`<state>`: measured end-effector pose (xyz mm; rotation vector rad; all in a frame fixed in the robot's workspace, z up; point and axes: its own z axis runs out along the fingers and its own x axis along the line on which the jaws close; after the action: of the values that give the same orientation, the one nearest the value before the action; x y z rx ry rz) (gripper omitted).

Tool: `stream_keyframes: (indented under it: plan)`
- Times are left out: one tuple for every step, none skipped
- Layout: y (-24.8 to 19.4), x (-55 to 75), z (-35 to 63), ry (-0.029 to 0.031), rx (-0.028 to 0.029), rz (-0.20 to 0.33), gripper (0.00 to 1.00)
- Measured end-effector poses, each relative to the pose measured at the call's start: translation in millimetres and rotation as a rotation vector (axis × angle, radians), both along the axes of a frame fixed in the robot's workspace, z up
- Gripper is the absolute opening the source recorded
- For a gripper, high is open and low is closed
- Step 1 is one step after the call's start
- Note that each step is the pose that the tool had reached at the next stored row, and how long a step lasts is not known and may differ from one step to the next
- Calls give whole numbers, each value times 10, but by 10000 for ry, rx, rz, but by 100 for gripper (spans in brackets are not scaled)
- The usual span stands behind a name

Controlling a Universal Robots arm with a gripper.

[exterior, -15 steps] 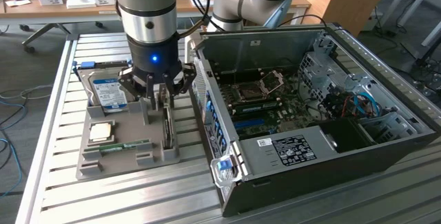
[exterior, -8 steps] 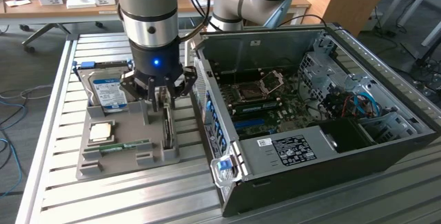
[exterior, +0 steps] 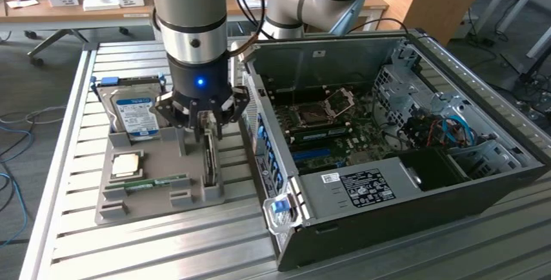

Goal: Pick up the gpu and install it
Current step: 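Pick up the gpu and move the gpu toward the slot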

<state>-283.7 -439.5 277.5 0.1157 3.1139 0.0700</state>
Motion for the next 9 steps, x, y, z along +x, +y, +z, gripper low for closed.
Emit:
stream_keyframes:
  plan:
    - [0,0,-18,0,0,0,43]
    - [0,0,-36,0,0,0,43]
    - [0,0,-54,0,-1,0,43]
    - [0,1,-72,0,0,1,43]
    - [0,1,-91,0,0,1,43]
    - [0,0,-108,0,-1,1,43]
    - [0,0,-127,1,-1,1,43]
    - [0,0,-144,0,-1,1,43]
    - [0,0,-162,1,-1,1,43]
